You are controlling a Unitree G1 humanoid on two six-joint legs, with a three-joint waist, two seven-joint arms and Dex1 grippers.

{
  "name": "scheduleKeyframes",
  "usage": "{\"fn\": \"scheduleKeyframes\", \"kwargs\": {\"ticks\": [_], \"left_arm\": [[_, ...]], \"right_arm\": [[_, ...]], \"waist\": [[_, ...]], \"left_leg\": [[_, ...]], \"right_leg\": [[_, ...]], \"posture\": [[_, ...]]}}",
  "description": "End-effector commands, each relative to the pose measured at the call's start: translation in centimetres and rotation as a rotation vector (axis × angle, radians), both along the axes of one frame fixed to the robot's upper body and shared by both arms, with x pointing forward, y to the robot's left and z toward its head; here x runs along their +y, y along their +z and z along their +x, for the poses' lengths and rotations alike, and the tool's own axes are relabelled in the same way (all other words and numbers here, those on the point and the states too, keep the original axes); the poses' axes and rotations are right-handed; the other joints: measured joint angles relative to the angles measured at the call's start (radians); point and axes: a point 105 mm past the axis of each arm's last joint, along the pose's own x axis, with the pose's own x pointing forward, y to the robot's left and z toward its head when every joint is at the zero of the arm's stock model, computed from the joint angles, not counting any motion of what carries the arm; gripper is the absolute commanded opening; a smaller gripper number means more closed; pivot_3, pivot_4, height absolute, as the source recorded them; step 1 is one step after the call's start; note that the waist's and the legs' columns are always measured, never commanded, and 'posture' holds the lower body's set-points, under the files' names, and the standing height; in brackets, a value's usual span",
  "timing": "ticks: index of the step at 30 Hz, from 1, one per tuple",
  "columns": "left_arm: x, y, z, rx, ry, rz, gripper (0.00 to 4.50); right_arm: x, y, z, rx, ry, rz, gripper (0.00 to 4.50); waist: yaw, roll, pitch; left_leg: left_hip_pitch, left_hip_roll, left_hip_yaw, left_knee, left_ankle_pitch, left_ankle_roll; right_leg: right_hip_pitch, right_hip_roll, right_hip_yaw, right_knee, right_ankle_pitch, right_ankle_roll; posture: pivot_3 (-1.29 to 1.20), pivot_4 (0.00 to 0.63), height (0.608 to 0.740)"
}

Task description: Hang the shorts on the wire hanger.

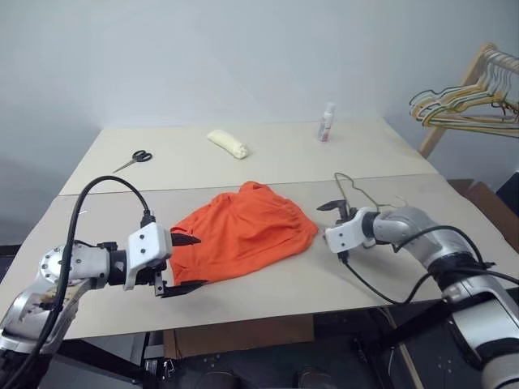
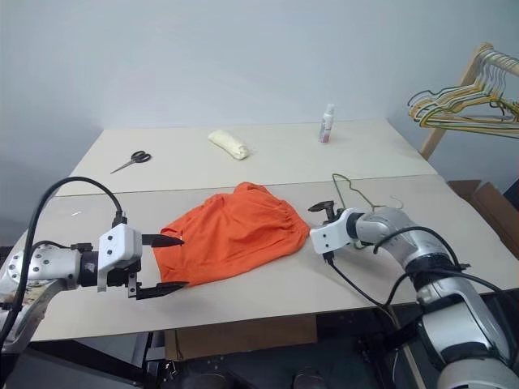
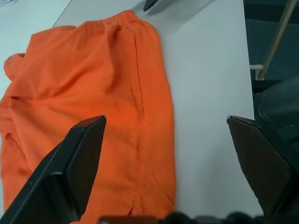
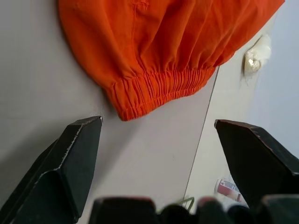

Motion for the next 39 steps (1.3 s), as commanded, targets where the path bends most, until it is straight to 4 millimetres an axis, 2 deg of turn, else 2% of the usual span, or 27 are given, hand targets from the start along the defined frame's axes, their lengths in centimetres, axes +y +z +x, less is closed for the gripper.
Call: {"fn": "scheduleKeyframes", "kwargs": {"ticks": [1, 7, 10, 21, 26, 32, 39], "left_arm": [[0.5, 0.8, -0.1, -0.036, 0.002, 0.027, 4.50], [1.1, 0.5, -0.3, -0.027, 0.029, 0.046, 4.50], [1.6, 0.3, -0.4, -0.021, 0.042, 0.061, 4.50], [4.5, -0.9, 0.4, -0.028, 0.100, 0.184, 4.50], [4.0, -1.4, 0.7, -0.011, 0.014, 0.164, 4.50], [4.0, -3.4, 1.2, 0.019, -0.109, 0.261, 4.50], [4.2, -5.7, 1.9, 0.044, -0.171, 0.330, 4.50]], "right_arm": [[0.7, 0.5, 0.6, -0.025, 0.033, 0.008, 4.47], [2.1, -0.1, 1.2, 0.002, 0.040, 0.025, 4.47], [2.3, -0.3, 1.3, 0.034, 0.035, 0.041, 3.89], [2.9, -0.5, 1.5, 0.062, 0.028, 0.052, 0.06], [3.0, -0.3, 1.3, 0.075, 0.036, 0.067, 0.06], [3.3, 0.2, 1.4, 0.045, 0.035, 0.090, 0.06], [3.6, 0.1, 1.2, 0.048, 0.039, 0.098, 0.06]], "waist": [[-0.001, 0.000, 0.000], [-0.002, 0.001, 0.001], [-0.001, 0.001, 0.001], [-0.001, 0.005, 0.003], [-0.001, 0.005, 0.003], [-0.002, 0.005, 0.004], [-0.007, 0.005, 0.004]], "left_leg": [[0.000, 0.000, 0.000, 0.000, 0.000, 0.000], [0.001, 0.000, -0.001, 0.000, 0.000, 0.000], [0.001, 0.000, -0.001, 0.000, 0.000, -0.001], [0.001, -0.001, -0.002, -0.001, 0.001, -0.002], [0.001, -0.001, -0.002, -0.001, 0.001, -0.002], [0.001, -0.003, -0.001, -0.001, 0.001, -0.002], [0.000, -0.003, -0.001, -0.001, 0.001, -0.002]], "right_leg": [[0.000, 0.000, 0.000, 0.000, 0.000, 0.000], [0.000, 0.000, 0.000, 0.002, 0.000, -0.001], [0.000, 0.001, 0.000, 0.002, 0.000, -0.001], [0.000, 0.001, -0.001, 0.002, -0.001, -0.001], [-0.001, 0.001, -0.001, 0.002, -0.001, -0.001], [-0.001, 0.001, -0.001, 0.003, -0.001, -0.001], [-0.003, 0.001, -0.001, 0.003, -0.001, -0.001]], "posture": [[0.17, 0.000, 0.740], [0.18, 0.000, 0.740], [0.18, 0.000, 0.740], [0.18, 0.000, 0.740], [0.18, 0.000, 0.740], [0.16, 0.000, 0.740], [0.14, 0.000, 0.740]]}}
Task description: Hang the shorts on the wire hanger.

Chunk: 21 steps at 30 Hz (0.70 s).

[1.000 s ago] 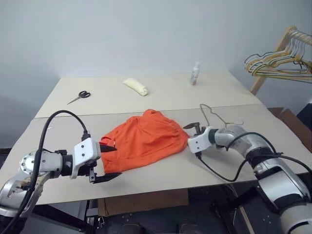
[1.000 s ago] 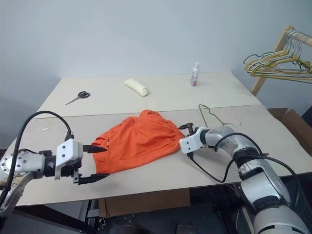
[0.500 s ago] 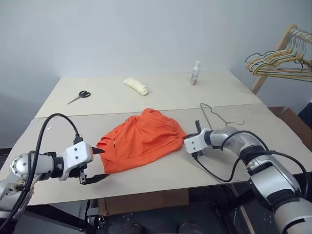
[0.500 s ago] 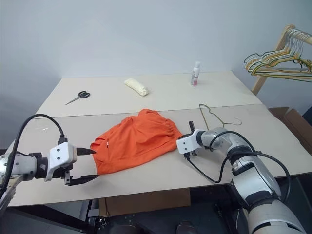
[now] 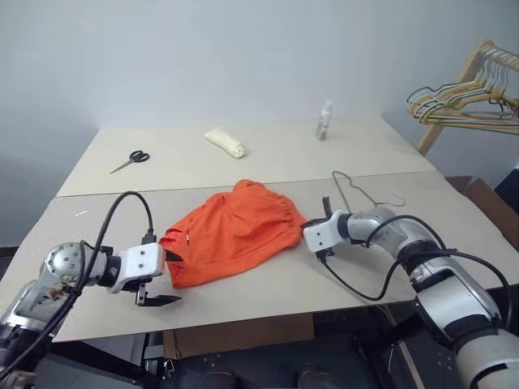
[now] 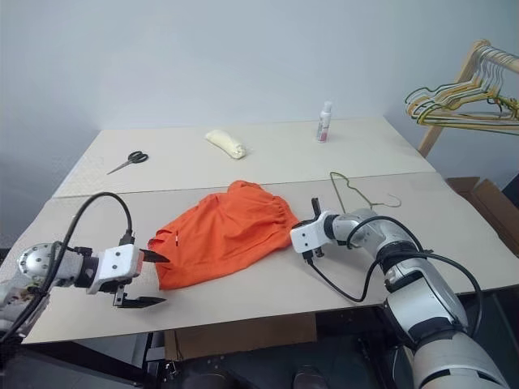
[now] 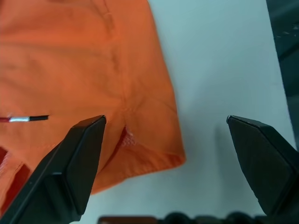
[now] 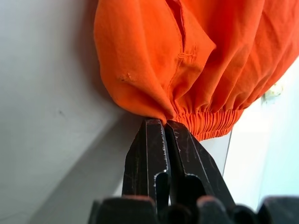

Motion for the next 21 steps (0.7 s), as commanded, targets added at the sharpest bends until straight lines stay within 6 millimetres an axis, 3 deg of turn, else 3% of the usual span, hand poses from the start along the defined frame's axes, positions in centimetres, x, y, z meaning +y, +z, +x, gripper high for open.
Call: {"fn": "scheduleKeyframes", "kwargs": {"ticks": [1, 4, 10, 15, 16, 21], "left_arm": [[0.4, -0.7, 0.3, -0.006, -0.038, 0.061, 4.50], [0.9, -1.3, 0.4, 0.010, -0.046, 0.097, 3.92], [0.9, -2.3, 2.2, -0.038, 0.012, 0.121, 1.85], [0.9, -2.4, 2.6, -0.041, 0.017, 0.116, 0.22], [0.9, -2.4, 2.5, -0.036, 0.013, 0.114, 0.01], [1.6, -1.6, 2.5, -0.061, 0.031, 0.111, 0.01]], "right_arm": [[0.5, 1.4, 0.3, -0.042, 0.002, 0.049, 0.06], [0.6, 1.4, 0.3, -0.043, 0.000, 0.053, 0.00], [0.8, 1.5, 0.2, -0.043, -0.001, 0.062, 0.00], [0.6, 1.6, 0.2, -0.043, -0.006, 0.063, 0.00], [0.5, 1.6, 0.2, -0.043, -0.009, 0.063, 0.00], [-0.1, 1.8, -0.4, -0.014, -0.021, 0.074, 0.00]], "waist": [[-0.003, 0.000, 0.000], [-0.009, 0.000, 0.000], [-0.013, 0.001, 0.000], [-0.017, 0.001, 0.000], [-0.018, 0.001, 0.000], [-0.019, 0.001, -0.001]], "left_leg": [[0.000, 0.000, 0.000, 0.000, 0.000, 0.000], [0.000, 0.000, 0.000, 0.000, 0.000, 0.000], [0.000, 0.000, 0.000, 0.000, 0.000, 0.000], [0.000, 0.000, 0.000, 0.000, 0.000, 0.000], [0.000, 0.001, 0.000, 0.000, 0.000, 0.000], [0.000, 0.001, 0.000, 0.000, 0.000, 0.000]], "right_leg": [[0.000, 0.000, 0.000, 0.000, 0.000, 0.000], [0.000, 0.000, 0.000, 0.000, 0.000, 0.000], [0.000, 0.000, 0.000, 0.001, 0.000, 0.000], [0.000, 0.000, 0.000, 0.002, 0.000, 0.000], [0.000, 0.000, 0.000, 0.002, 0.000, 0.000], [0.000, 0.000, 0.000, 0.002, 0.000, 0.000]], "posture": [[0.14, 0.000, 0.740], [0.13, 0.000, 0.740], [0.13, 0.000, 0.740], [0.12, 0.000, 0.740], [0.12, 0.000, 0.740], [0.12, 0.000, 0.740]]}}
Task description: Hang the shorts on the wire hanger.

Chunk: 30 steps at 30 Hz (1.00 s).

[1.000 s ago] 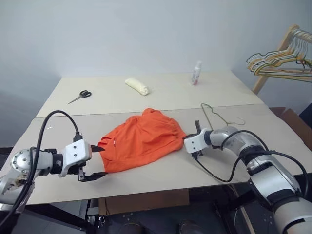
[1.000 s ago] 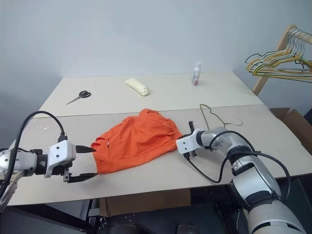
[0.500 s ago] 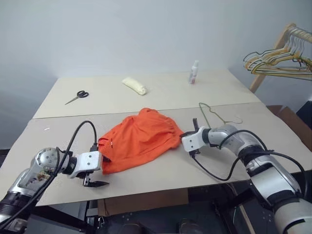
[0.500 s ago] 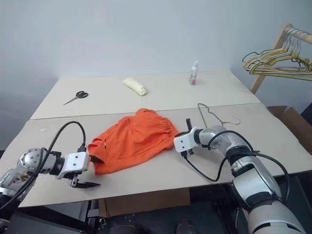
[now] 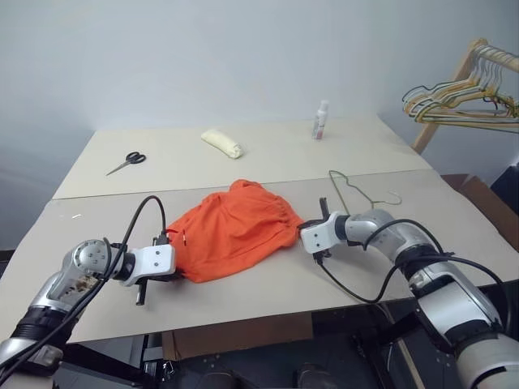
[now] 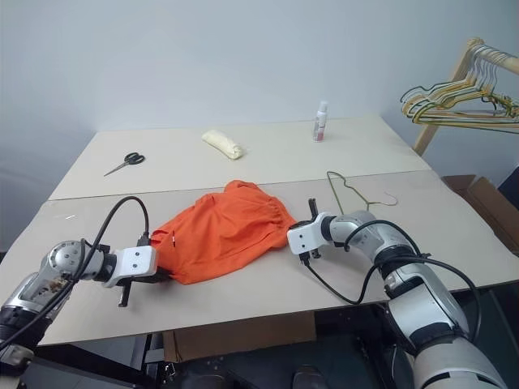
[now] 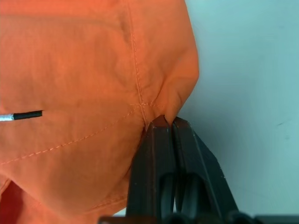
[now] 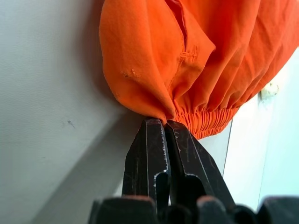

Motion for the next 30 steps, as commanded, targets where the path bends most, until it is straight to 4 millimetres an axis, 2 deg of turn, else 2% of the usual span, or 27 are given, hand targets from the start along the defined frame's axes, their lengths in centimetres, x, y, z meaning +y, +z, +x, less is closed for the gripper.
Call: {"fn": "scheduleKeyframes", "kwargs": {"ticks": [1, 5, 10, 12, 14, 16, 18, 19, 20, 22, 23, 25, 27, 28, 30], "left_arm": [[1.0, 1.1, 0.1, -0.038, 0.033, 0.007, 0.01], [2.7, 2.5, -1.3, -0.026, 0.052, 0.056, 0.01], [5.7, 4.0, -2.9, -0.034, 0.136, 0.157, 0.01], [5.9, 4.4, -3.3, -0.032, 0.145, 0.157, 0.01], [5.5, 5.0, -3.8, -0.009, 0.144, 0.131, 0.01], [4.7, 5.4, -4.0, 0.010, 0.125, 0.111, 0.01], [3.7, 5.8, -2.9, -0.037, 0.119, 0.077, 0.01], [3.0, 6.3, -1.8, -0.085, 0.128, 0.046, 0.01], [2.3, 6.9, -0.3, -0.166, 0.137, 0.018, 0.01], [1.0, 9.7, 4.5, -0.406, 0.263, -0.076, 0.01], [0.6, 10.8, 6.1, -0.478, 0.316, -0.111, 0.01], [0.1, 15.5, 9.6, -0.711, 0.451, -0.239, 0.01], [0.6, 20.9, 11.6, -0.951, 0.594, -0.351, 0.01], [1.1, 23.8, 11.8, -1.070, 0.654, -0.420, 0.01], [2.2, 28.4, 11.2, -1.254, 0.750, -0.575, 0.01]], "right_arm": [[-0.7, 1.9, -0.2, -0.009, -0.019, 0.049, 0.00], [-1.2, 2.6, -2.6, 0.067, -0.002, 0.064, 0.00], [-2.3, 3.8, -8.0, 0.202, 0.043, -0.017, 0.00], [-2.3, 4.3, -9.6, 0.250, 0.059, -0.027, 0.00], [-1.9, 5.4, -11.7, 0.330, 0.094, -0.027, 0.00], [-1.5, 6.4, -12.8, 0.385, 0.113, -0.011, 0.00], [-0.8, 7.7, -12.0, 0.400, 0.066, 0.062, 0.00], [-0.5, 8.4, -10.9, 0.380, 0.030, 0.111, 0.00], [-0.2, 9.3, -9.5, 0.356, -0.024, 0.176, 0.00], [0.3, 11.9, -5.3, 0.235, -0.178, 0.335, 0.00], [0.4, 12.8, -4.0, 0.195, -0.228, 0.382, 0.00], [0.0, 16.4, -0.1, -0.002, -0.366, 0.525, 0.00], [-1.0, 21.2, 2.6, -0.236, -0.486, 0.696, 0.00], [-1.7, 23.8, 3.3, -0.385, -0.521, 0.772, 0.00], [-2.8, 27.9, 3.3, -0.627, -0.545, 0.893, 0.00]], "waist": [[0.000, 0.000, 0.000], [0.000, 0.000, 0.000], [0.009, 0.000, 0.000], [0.013, 0.000, 0.000], [0.025, -0.001, 0.000], [0.033, -0.001, 0.000], [0.040, -0.001, 0.000], [0.043, -0.002, 0.000], [0.049, -0.002, 0.000], [0.059, -0.002, 0.001], [0.065, -0.003, 0.001], [0.073, -0.006, 0.001], [0.080, -0.009, -0.001], [0.080, -0.010, -0.002], [0.077, -0.014, -0.005]], "left_leg": [[0.000, 0.000, 0.000, 0.000, 0.000, 0.000], [-0.002, 0.002, 0.000, 0.000, -0.001, 0.002], [-0.013, 0.003, 0.001, 0.002, -0.002, 0.003], [-0.014, 0.004, 0.001, 0.003, -0.002, 0.003], [-0.013, 0.004, 0.001, 0.003, -0.002, 0.003], [-0.013, 0.004, 0.001, 0.003, -0.002, 0.004], [-0.013, 0.005, 0.002, 0.004, -0.002, 0.004], [-0.012, 0.005, 0.002, 0.004, -0.002, 0.004], [-0.011, 0.005, 0.002, 0.004, -0.002, 0.003], [-0.008, 0.004, 0.001, 0.006, -0.002, 0.003], [-0.005, 0.002, 0.001, 0.006, -0.001, 0.002], [-0.001, 0.000, -0.003, 0.005, 0.000, 0.000], [-0.003, -0.002, -0.003, 0.003, 0.002, -0.004], [-0.009, -0.003, -0.003, 0.004, 0.007, -0.012], [-0.022, -0.004, -0.003, 0.003, 0.009, -0.016]], "right_leg": [[0.000, 0.000, 0.000, 0.000, 0.000, 0.000], [-0.002, 0.000, 0.000, -0.001, 0.000, 0.000], [-0.013, 0.000, 0.001, 0.001, 0.000, 0.000], [-0.013, 0.001, 0.000, 0.000, 0.000, 0.000], [-0.011, 0.001, 0.000, 0.000, 0.000, 0.000], [-0.011, 0.001, -0.001, -0.001, 0.000, 0.001], [-0.010, 0.001, -0.002, -0.001, 0.000, 0.001], [-0.009, 0.001, -0.003, -0.001, 0.000, 0.001], [-0.008, 0.002, -0.003, -0.001, 0.000, 0.001], [-0.004, 0.002, -0.004, -0.001, 0.000, 0.000], [-0.001, 0.002, -0.005, -0.001, 0.000, 0.001], [0.003, 0.002, -0.007, 0.000, 0.001, 0.000], [0.000, 0.001, -0.007, 0.000, 0.001, 0.000], [-0.008, 0.000, -0.007, 0.001, 0.002, 0.000], [-0.024, -0.001, -0.006, 0.007, 0.003, -0.001]], "posture": [[0.12, 0.000, 0.740], [0.13, 0.000, 0.740], [0.14, 0.000, 0.740], [0.15, 0.000, 0.740], [0.15, 0.000, 0.740], [0.14, 0.000, 0.740], [0.14, 0.000, 0.740], [0.14, 0.000, 0.740], [0.14, 0.000, 0.740], [0.14, 0.000, 0.740], [0.14, 0.000, 0.740], [0.14, 0.000, 0.740], [0.13, 0.000, 0.740], [0.13, 0.000, 0.740], [0.12, 0.000, 0.740]]}}
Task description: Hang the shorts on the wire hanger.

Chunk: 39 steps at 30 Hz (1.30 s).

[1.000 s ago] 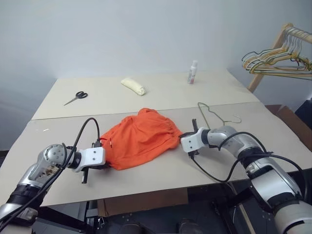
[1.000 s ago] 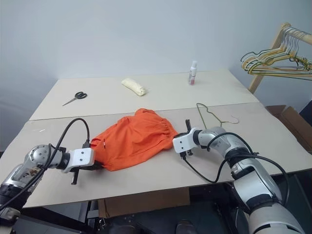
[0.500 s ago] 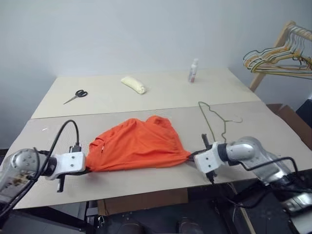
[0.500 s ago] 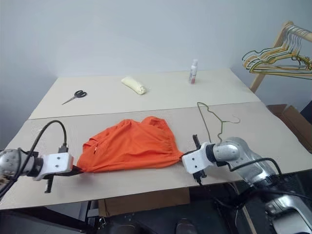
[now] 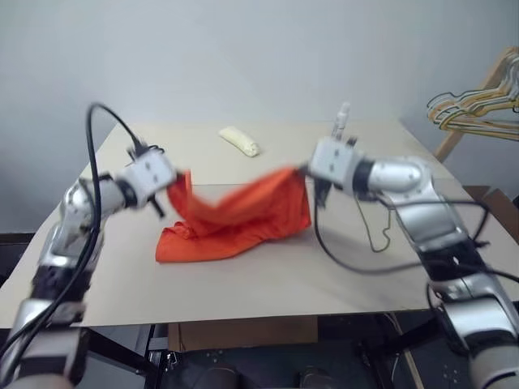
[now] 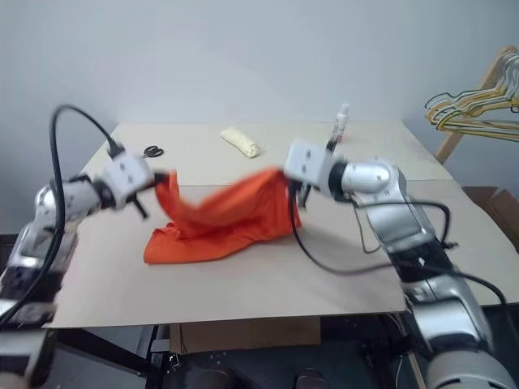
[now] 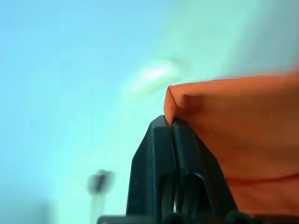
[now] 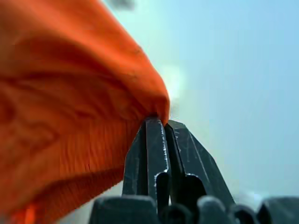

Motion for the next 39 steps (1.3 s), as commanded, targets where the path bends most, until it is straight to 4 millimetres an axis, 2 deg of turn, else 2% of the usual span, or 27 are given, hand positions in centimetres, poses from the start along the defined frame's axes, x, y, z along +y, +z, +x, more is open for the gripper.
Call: {"fn": "scheduleKeyframes", "kwargs": {"ticks": [1, 3, 4, 6, 8, 11, 12, 13, 15, 17, 19, 22, 24, 29, 33, 39], "left_arm": [[3.7, 9.6, -2.1, -0.455, 0.185, -0.216, 0.01], [4.4, 12.5, -4.4, -0.613, 0.126, -0.330, 0.01], [4.5, 13.1, -5.5, -0.669, 0.086, -0.337, 0.01], [4.7, 12.7, -6.4, -0.657, 0.045, -0.295, 0.01], [4.4, 10.8, -6.6, -0.588, 0.003, -0.220, 0.01], [4.1, 7.5, -7.0, -0.424, -0.096, -0.240, 0.01], [3.5, 5.9, -7.4, -0.320, -0.162, -0.234, 0.01], [2.8, 4.0, -8.2, -0.199, -0.244, -0.219, 0.01], [1.5, -1.0, -10.5, 0.107, -0.390, -0.141, 0.01], [0.8, -5.8, -13.5, 0.403, -0.500, -0.033, 0.01], [1.0, -9.8, -16.2, 0.661, -0.547, 0.044, 0.01], [2.0, -13.9, -18.2, 0.877, -0.526, 0.134, 0.01], [2.4, -15.6, -18.8, 0.958, -0.503, 0.183, 0.01], [2.5, -18.0, -21.1, 1.127, -0.520, 0.276, 0.01], [1.0, -17.7, -22.6, 1.160, -0.603, 0.222, 0.01], [2.4, -18.8, -22.8, 1.184, -0.537, 0.283, 0.01]], "right_arm": [[-3.6, 8.9, -0.6, -0.469, -0.208, 0.183, 0.00], [-4.3, 10.9, -1.7, -0.598, -0.225, 0.253, 0.00], [-4.4, 11.5, -2.4, -0.667, -0.228, 0.260, 0.00], [-4.2, 11.1, -2.8, -0.701, -0.210, 0.230, 0.00], [-3.6, 9.3, -2.7, -0.663, -0.163, 0.188, 0.00], [-1.8, 4.4, -3.0, -0.555, -0.027, -0.003, 0.00], [-1.1, 2.1, -3.2, -0.465, 0.042, -0.074, 0.00], [-0.6, -0.6, -3.7, -0.361, 0.120, -0.157, 0.00], [-0.4, -7.1, -5.5, -0.128, 0.266, -0.373, 0.00], [-1.0, -11.7, -7.1, 0.023, 0.350, -0.509, 0.00], [-1.0, -14.8, -8.4, 0.120, 0.412, -0.566, 0.00], [-0.8, -17.5, -10.2, 0.222, 0.501, -0.623, 0.00], [-1.2, -18.6, -11.1, 0.277, 0.552, -0.696, 0.00], [-2.2, -18.6, -12.1, 0.364, 0.589, -0.778, 0.00], [-3.6, -18.1, -12.9, 0.409, 0.612, -0.851, 0.00], [-3.1, -18.0, -13.8, 0.413, 0.666, -0.823, 0.00]], "waist": [[-0.008, -0.002, -0.001], [-0.027, -0.003, -0.003], [-0.041, -0.003, -0.004], [-0.060, -0.003, -0.004], [-0.082, -0.003, -0.006], [-0.095, -0.003, -0.006], [-0.100, -0.003, -0.006], [-0.105, -0.002, -0.006], [-0.110, -0.001, -0.005], [-0.107, 0.000, -0.003], [-0.103, 0.002, -0.001], [-0.085, 0.006, 0.003], [-0.072, 0.007, 0.004], [-0.046, 0.007, 0.004], [-0.043, 0.007, 0.004], [-0.040, 0.007, 0.004]], "left_leg": [[-0.004, 0.000, 0.002, 0.000, 0.000, -0.001], [-0.012, -0.001, 0.001, -0.003, 0.000, -0.001], [-0.012, -0.001, 0.002, -0.005, 0.000, -0.001], [-0.012, -0.002, 0.001, -0.010, 0.000, -0.001], [-0.012, -0.003, 0.002, -0.011, 0.000, -0.001], [-0.010, -0.001, 0.005, -0.010, 0.001, 0.000], [-0.010, 0.000, 0.005, -0.008, 0.002, 0.000], [-0.009, 0.001, 0.005, -0.007, 0.002, 0.001], [-0.005, 0.004, 0.004, -0.003, 0.000, 0.004], [0.001, 0.005, 0.005, -0.001, -0.007, 0.016], [0.008, 0.009, 0.007, -0.001, -0.009, 0.020], [0.019, 0.010, 0.008, -0.001, -0.010, 0.021], [0.029, 0.012, 0.008, -0.002, -0.010, 0.021], [0.029, 0.013, 0.007, -0.002, -0.011, 0.020], [0.023, 0.013, 0.006, -0.001, -0.011, 0.020], [0.025, 0.015, 0.005, -0.001, -0.011, 0.020]], "right_leg": [[-0.008, -0.001, -0.001, 0.005, 0.000, 0.000], [-0.020, -0.002, -0.004, 0.005, 0.000, 0.000], [-0.022, -0.004, -0.005, 0.006, 0.000, 0.000], [-0.023, -0.005, -0.009, 0.003, 0.000, 0.000], [-0.022, -0.006, -0.009, 0.002, 0.000, 0.000], [-0.017, -0.005, -0.010, -0.002, 0.000, 0.000], [-0.014, -0.005, -0.010, -0.003, 0.000, -0.001], [-0.011, -0.004, -0.010, -0.004, 0.001, -0.002], [-0.005, -0.002, -0.010, -0.002, 0.001, -0.002], [0.002, -0.002, -0.010, -0.002, 0.001, -0.002], [0.011, -0.001, -0.010, -0.009, 0.000, -0.002], [0.021, -0.001, -0.010, -0.009, 0.000, -0.002], [0.032, 0.001, -0.011, -0.010, -0.003, -0.005], [0.031, 0.001, -0.013, -0.009, -0.004, -0.006], [0.027, 0.001, -0.014, -0.010, -0.004, -0.006], [0.029, 0.002, -0.016, -0.009, -0.005, -0.008]], "posture": [[0.12, 0.000, 0.740], [0.12, 0.000, 0.740], [0.12, 0.000, 0.740], [0.13, 0.000, 0.740], [0.14, 0.000, 0.740], [0.16, 0.000, 0.740], [0.16, 0.000, 0.740], [0.16, 0.000, 0.740], [0.16, 0.000, 0.740], [0.16, 0.000, 0.740], [0.15, 0.000, 0.740], [0.16, 0.000, 0.740], [0.15, 0.000, 0.740], [0.14, 0.000, 0.740], [0.14, 0.000, 0.740], [0.14, 0.000, 0.740]]}}
